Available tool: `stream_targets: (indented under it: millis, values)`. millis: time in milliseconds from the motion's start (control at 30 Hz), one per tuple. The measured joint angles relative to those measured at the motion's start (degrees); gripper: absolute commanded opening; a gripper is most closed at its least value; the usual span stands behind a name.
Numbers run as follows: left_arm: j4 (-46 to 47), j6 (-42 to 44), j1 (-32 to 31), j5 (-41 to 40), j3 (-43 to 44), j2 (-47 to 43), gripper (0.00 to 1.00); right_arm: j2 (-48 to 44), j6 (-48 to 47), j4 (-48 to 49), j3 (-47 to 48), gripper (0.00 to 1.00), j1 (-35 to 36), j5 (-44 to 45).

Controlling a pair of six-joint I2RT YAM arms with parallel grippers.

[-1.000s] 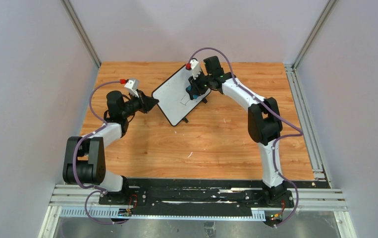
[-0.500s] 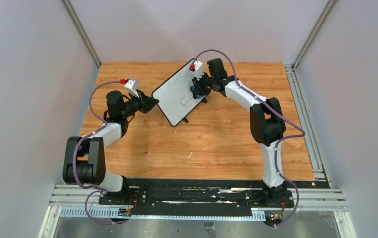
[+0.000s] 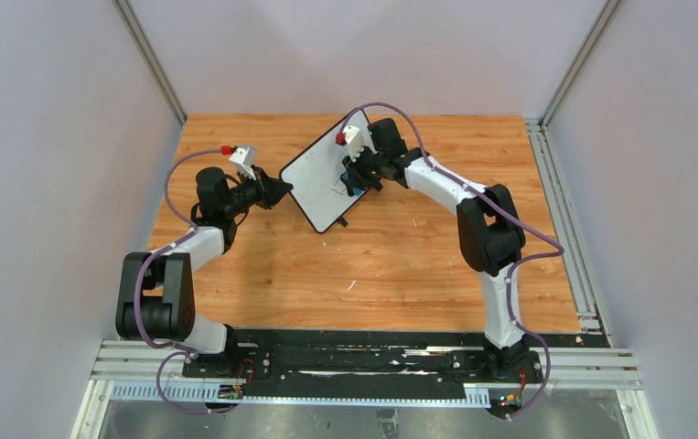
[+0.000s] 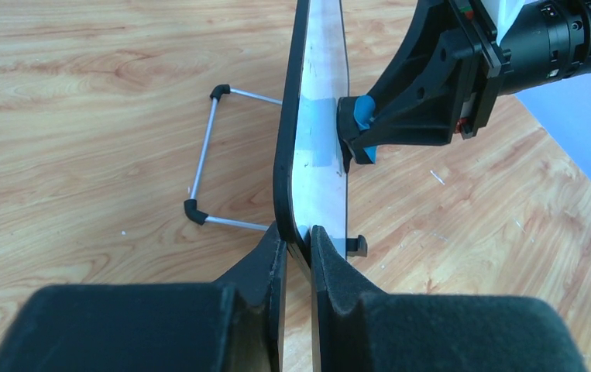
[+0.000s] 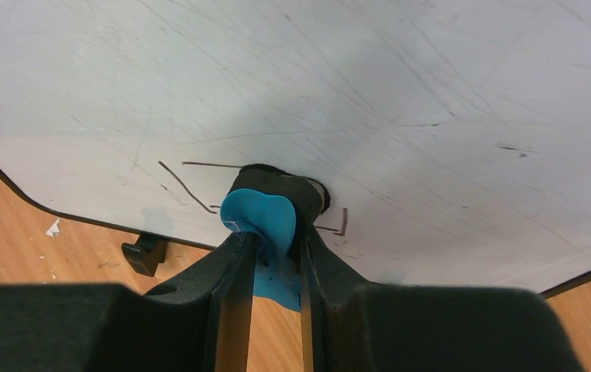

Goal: Erase the whiteboard

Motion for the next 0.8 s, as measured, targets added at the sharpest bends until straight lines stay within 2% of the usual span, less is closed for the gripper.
stream_targets:
  millis: [500, 800]
  values:
    - [-0.1, 0.2, 0.0, 0.0, 0.0, -0.1, 0.00, -1.6, 1.0, -0.4, -2.3, 0.01, 4.7, -0.6]
    - [-0.1, 0.2, 0.0, 0.1, 0.0, -0.1, 0.00, -1.9, 1.0, -0.3, -3.3, 0.01, 4.5, -0.5]
